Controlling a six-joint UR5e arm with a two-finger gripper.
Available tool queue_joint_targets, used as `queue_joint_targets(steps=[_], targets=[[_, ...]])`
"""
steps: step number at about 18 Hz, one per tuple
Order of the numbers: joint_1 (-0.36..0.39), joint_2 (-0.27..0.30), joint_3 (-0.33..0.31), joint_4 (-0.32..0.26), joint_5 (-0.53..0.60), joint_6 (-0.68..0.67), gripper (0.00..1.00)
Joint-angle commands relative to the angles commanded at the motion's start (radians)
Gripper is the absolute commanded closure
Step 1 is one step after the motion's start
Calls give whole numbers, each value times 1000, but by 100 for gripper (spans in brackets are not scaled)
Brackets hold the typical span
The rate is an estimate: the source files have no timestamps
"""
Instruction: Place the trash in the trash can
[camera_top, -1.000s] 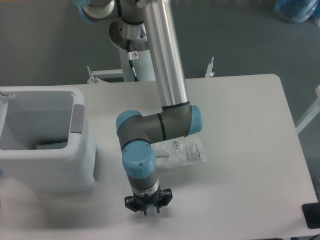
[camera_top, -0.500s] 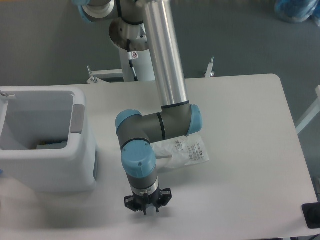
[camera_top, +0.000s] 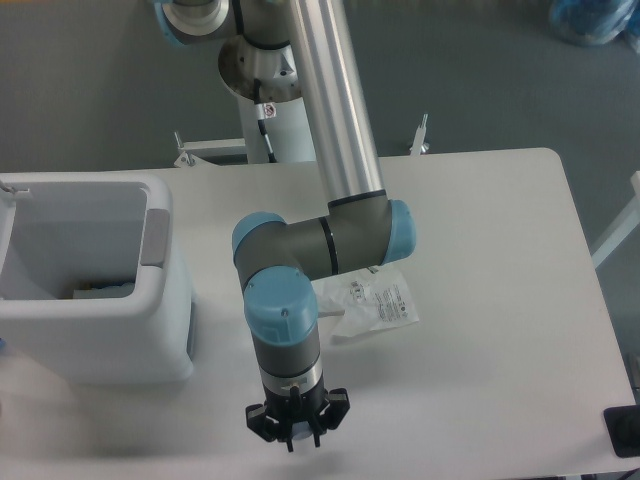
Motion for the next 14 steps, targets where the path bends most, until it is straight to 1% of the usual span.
queue_joint_targets(steps=[1, 3, 5, 6, 9, 12, 14], targets=[[2, 3, 47, 2, -2, 2, 72], [11, 21, 86, 32, -2, 2, 72], [23, 55, 94, 77, -20, 2, 72], [31, 72, 92, 83, -37, 0, 72], [43, 124, 95, 83, -71, -15, 73], [46, 158, 103, 83, -87, -55, 73], [51, 173, 121, 83, -121, -64, 73]])
